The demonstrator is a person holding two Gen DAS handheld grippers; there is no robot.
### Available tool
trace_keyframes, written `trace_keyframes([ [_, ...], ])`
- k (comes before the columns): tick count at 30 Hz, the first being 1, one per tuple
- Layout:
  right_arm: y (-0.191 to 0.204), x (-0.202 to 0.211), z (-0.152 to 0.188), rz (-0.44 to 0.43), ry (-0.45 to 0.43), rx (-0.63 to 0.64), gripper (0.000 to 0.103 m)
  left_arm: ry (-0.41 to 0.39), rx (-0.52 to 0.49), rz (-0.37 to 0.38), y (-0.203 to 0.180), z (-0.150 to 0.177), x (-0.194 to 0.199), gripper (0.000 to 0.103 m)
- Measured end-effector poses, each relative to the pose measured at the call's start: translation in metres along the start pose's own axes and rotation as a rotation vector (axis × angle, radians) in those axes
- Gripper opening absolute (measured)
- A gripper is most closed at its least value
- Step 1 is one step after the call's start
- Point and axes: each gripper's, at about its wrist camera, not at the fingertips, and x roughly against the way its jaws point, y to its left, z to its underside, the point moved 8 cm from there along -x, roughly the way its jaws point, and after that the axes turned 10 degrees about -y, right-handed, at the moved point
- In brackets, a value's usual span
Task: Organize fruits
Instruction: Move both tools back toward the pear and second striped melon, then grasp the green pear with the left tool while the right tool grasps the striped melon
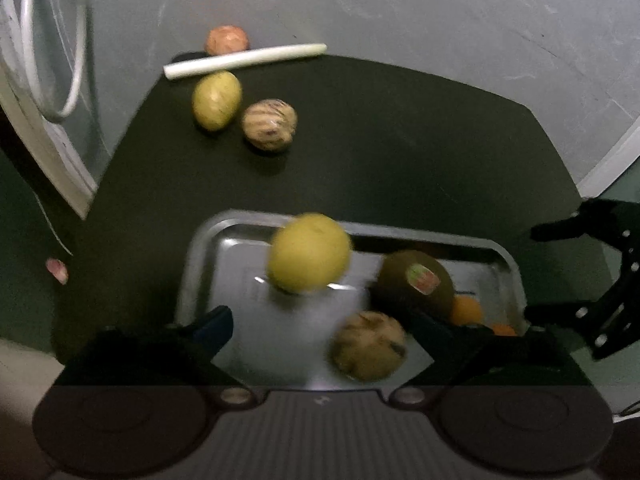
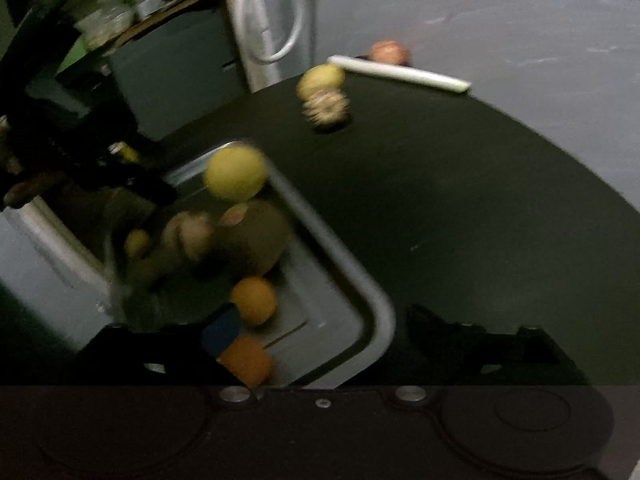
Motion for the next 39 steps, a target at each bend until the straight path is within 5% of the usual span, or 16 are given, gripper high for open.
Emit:
trace_keyframes([
  [21,-0.016,-0.041,-0.066,0.188,-0.08,-0.072,0.102,-0.035,-0.082,-0.08,0.107,-0.082,-0.023,0.102],
  [39,0.009,-0.123,-0.121,0.214,-0.092,-0.107,0.102,-0.018,-0.121,0.028,0.128,-0.123,-0.09,0.102],
])
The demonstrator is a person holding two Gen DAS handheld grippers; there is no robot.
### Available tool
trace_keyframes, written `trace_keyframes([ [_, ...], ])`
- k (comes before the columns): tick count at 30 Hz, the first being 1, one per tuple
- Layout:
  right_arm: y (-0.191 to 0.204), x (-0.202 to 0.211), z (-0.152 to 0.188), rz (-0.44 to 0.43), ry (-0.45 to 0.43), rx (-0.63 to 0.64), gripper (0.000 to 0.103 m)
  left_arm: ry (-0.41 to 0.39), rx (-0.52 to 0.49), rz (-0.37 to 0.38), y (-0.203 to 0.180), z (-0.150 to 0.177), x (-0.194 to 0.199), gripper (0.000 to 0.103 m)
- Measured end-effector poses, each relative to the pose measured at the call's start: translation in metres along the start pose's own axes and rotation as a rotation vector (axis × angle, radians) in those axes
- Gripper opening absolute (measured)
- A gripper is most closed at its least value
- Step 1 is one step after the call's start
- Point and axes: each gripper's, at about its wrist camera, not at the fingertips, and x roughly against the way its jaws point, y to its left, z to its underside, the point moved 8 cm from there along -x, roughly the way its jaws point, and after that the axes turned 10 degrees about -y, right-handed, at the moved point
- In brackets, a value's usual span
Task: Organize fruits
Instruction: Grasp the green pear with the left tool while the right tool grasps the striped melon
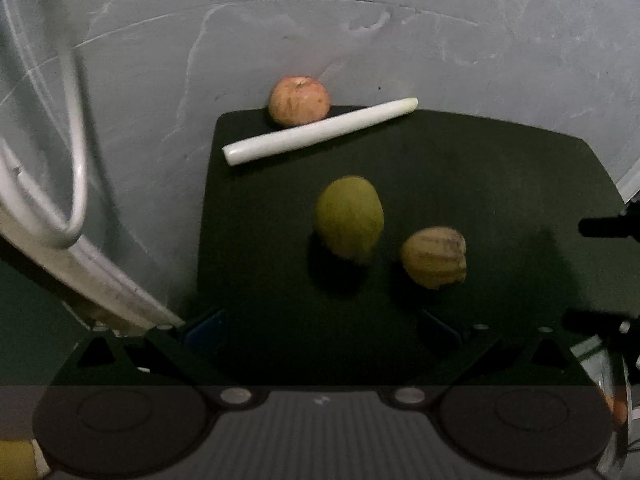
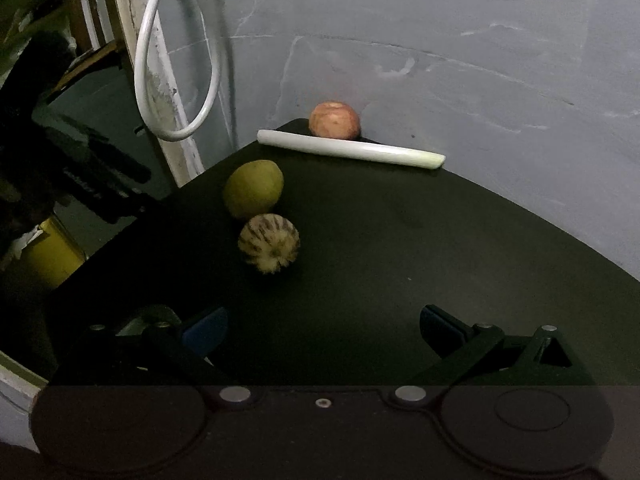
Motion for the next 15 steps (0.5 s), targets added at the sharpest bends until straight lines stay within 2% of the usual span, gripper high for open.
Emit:
trace_keyframes([
  [7,0.021,-0.033,-0.005,-0.039,0.036,0.065,0.102,-0.015,0.019,0.045,0.01,-0.022,-0.03,0.102],
  [15,0.037,-0.07,-0.01,-0.077,0.068,0.099,0.102,0.011,0.089,0.109,0.013,-0.036,-0.065,0.102],
])
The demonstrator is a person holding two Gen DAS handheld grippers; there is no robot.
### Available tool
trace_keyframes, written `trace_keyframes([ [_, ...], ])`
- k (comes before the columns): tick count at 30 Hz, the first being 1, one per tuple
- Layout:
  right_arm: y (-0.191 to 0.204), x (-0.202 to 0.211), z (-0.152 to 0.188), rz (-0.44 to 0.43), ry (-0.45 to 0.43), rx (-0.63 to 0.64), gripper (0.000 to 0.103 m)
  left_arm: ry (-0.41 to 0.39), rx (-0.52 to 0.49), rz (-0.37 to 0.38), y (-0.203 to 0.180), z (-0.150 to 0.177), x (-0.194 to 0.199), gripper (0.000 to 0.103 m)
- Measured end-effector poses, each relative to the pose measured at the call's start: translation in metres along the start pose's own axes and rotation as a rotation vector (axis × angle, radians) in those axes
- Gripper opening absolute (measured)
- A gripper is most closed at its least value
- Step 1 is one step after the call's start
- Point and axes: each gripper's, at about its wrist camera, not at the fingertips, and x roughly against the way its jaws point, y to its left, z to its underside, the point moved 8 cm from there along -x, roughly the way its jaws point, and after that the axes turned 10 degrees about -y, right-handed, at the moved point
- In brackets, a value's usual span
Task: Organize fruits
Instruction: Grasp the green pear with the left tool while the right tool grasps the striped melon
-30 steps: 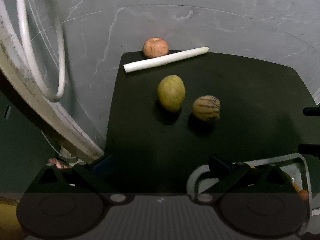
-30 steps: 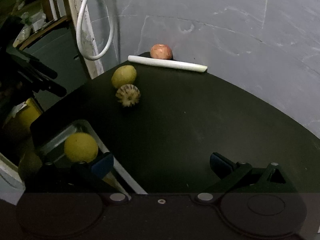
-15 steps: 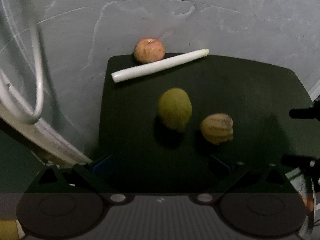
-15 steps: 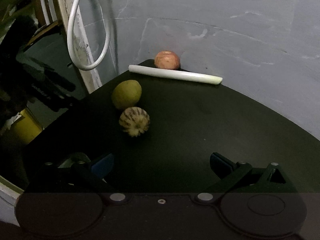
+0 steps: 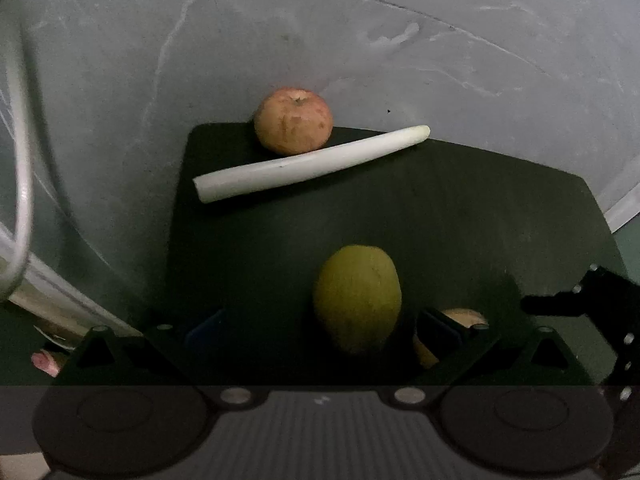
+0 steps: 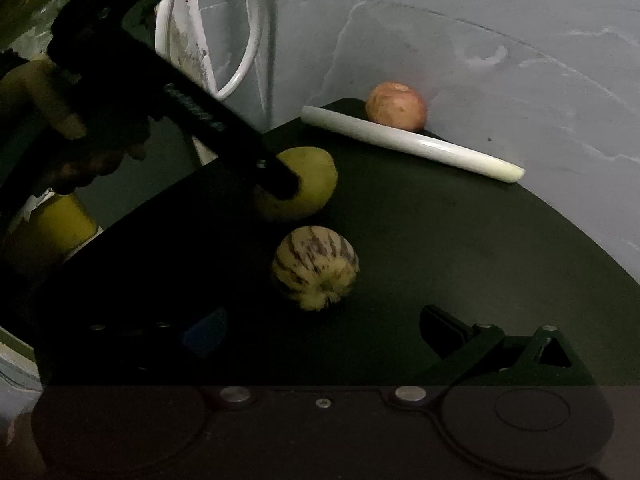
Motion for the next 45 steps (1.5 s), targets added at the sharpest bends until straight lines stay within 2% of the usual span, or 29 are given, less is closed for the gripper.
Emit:
trace_keyframes([
  [5,0.006,-0.013,-0.005,-0.008,0.007,0.022,0.101,0.006,0.047,0.03,0.001,-0.003,-0.017,0.102],
  [13,0.006,-0.024,-0.003,-0.004,0.027,0.023,0.096,0.011,0.071,0.058,0.005,-0.007,-0.031,0.095],
  [17,0.006,-0.026,-0.002,0.002,0.034,0.031,0.087,-0.002,0.05,0.057,0.005,-0.009,-0.03,0.092],
  [26,0.013,-0.031,-0.003,-0.003,0.031,0.058,0.074,-0.023,0.013,0.069,-0.004,-0.007,-0.028,0.075],
  [31,0.014,-0.03,-0.003,-0.007,0.016,0.059,0.066,-0.024,0.038,0.11,-0.007,-0.008,-0.027,0.059],
  [39,0.012,-0.028,-0.006,-0.003,0.002,0.053,0.058,-0.028,0.036,0.131,-0.006,-0.01,-0.025,0.059],
  [45,0.012,-0.027,-0.006,0.0,-0.007,0.039,0.056,-0.036,0.048,0.127,-0.006,-0.009,-0.024,0.059],
])
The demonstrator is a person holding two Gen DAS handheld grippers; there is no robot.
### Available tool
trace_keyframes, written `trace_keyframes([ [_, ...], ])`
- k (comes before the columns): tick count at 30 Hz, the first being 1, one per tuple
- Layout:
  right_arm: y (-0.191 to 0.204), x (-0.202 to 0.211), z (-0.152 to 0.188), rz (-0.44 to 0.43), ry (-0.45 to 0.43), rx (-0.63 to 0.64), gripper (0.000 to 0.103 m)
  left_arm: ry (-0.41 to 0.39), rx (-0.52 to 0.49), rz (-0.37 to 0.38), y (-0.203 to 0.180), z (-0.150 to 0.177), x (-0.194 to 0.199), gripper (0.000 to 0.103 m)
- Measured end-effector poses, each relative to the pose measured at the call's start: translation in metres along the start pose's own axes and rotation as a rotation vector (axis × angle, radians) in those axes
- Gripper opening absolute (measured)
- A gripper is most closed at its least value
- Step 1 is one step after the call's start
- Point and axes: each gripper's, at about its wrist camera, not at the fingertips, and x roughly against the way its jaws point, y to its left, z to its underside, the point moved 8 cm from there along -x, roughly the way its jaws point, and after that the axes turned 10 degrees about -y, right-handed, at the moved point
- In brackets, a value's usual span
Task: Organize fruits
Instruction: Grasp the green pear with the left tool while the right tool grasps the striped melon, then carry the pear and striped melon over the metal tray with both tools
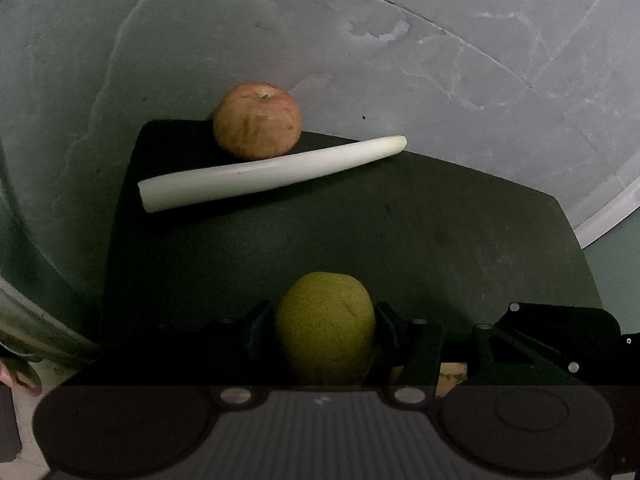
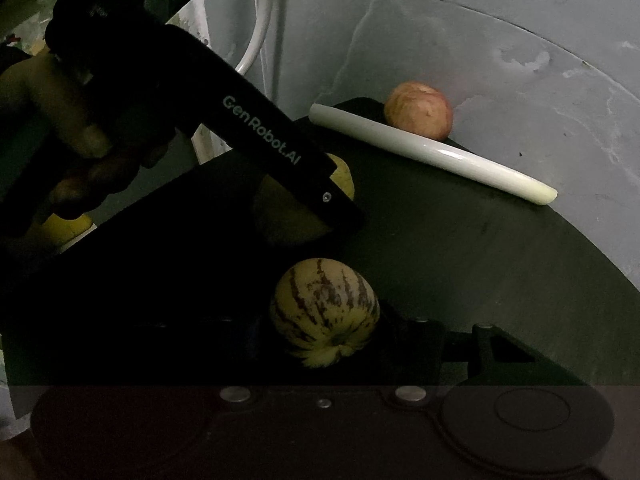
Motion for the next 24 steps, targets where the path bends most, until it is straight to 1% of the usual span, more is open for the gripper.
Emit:
trace_keyframes([
  [4,-0.002,0.001,0.0,0.002,-0.006,-0.013,0.056,-0.013,0.028,-0.013,0.002,0.001,0.002,0.058],
  [8,-0.004,0.009,0.0,0.01,-0.039,-0.043,0.056,-0.023,0.074,-0.022,0.006,0.003,0.004,0.058],
  [13,-0.006,0.018,0.002,0.021,-0.057,-0.062,0.056,-0.026,0.102,-0.037,0.005,0.008,0.008,0.058],
  [18,-0.01,0.033,0.005,0.039,-0.092,-0.088,0.056,-0.033,0.127,-0.042,-0.001,0.016,0.016,0.058],
  [24,-0.018,0.057,0.011,0.053,-0.128,-0.096,0.056,-0.076,0.138,-0.056,-0.015,0.023,0.034,0.058],
])
